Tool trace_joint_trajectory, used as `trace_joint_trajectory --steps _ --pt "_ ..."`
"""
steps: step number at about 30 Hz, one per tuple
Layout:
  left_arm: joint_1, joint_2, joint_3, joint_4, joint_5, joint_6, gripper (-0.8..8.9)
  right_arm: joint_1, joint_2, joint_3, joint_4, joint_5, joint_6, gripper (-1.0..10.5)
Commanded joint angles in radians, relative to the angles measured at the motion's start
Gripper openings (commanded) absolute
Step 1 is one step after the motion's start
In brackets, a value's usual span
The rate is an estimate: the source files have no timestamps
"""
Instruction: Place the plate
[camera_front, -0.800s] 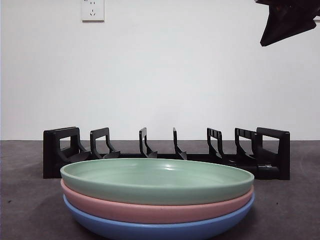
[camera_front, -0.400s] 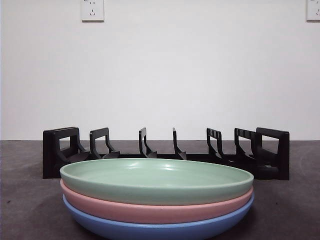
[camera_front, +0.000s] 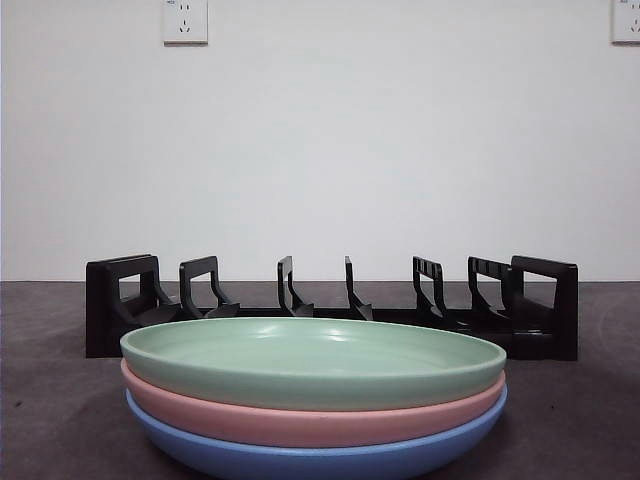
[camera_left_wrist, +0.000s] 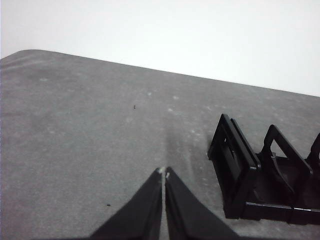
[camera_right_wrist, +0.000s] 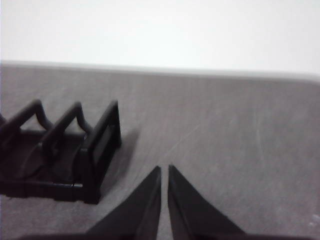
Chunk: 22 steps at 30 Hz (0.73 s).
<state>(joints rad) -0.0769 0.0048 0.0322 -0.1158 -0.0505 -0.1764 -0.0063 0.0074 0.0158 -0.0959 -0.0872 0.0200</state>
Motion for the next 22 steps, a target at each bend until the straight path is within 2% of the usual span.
trace_joint_trajectory --steps 1,22 --pt "-0.002 -0.002 -0.018 0.008 -0.002 -0.004 0.08 0.007 -0.004 -0.004 0.027 0.011 0.051 0.2" --pt "-0.002 -0.002 -0.018 0.009 -0.002 -0.004 0.08 0.006 -0.004 -0.003 0.055 0.01 0.051 0.2"
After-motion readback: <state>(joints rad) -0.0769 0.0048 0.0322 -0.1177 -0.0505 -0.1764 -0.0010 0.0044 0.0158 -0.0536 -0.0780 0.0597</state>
